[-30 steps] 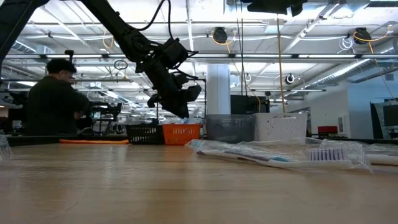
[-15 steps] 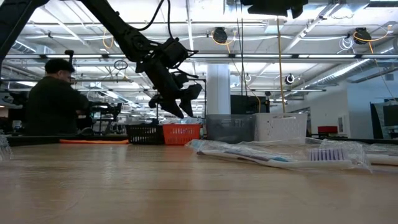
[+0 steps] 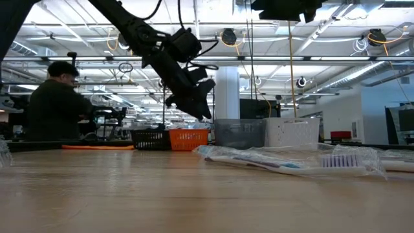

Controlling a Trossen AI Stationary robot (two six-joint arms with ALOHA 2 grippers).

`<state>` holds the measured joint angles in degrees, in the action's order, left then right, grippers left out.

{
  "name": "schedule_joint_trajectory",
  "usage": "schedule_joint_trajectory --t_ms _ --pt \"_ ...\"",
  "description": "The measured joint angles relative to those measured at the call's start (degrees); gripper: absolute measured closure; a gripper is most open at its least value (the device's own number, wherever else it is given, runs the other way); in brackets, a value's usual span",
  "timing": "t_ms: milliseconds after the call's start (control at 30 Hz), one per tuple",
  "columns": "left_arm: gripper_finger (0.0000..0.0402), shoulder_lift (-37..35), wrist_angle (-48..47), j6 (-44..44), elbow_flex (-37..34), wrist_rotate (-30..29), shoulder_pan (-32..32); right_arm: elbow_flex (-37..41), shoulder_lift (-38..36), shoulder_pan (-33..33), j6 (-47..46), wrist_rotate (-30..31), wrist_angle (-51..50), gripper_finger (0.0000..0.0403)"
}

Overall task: Pick & Place Toothbrushes
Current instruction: Put the green toothbrush into the gray bin

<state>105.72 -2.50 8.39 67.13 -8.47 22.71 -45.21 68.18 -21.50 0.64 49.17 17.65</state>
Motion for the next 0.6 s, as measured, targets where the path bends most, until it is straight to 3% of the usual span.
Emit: schedule_joint_trajectory --t_ms 200,400,600 --pt "0.0224 -4.71 -8.6 -1.5 0.0 -0.02 -4.55 0.0 0.0 0.0 0.0 0.0 -0.14 0.0165" --pt "0.0224 -9.78 -25.71 -3.8 0.0 0.08 -11.57 0.0 0.0 0.02 -0.02 0.02 -0.42 0.0165" --pt "0.0224 -11.62 -41.12 -0.78 -0.01 0.06 -21.57 0.01 0.0 0.01 -0.43 0.0 -1.22 0.0165"
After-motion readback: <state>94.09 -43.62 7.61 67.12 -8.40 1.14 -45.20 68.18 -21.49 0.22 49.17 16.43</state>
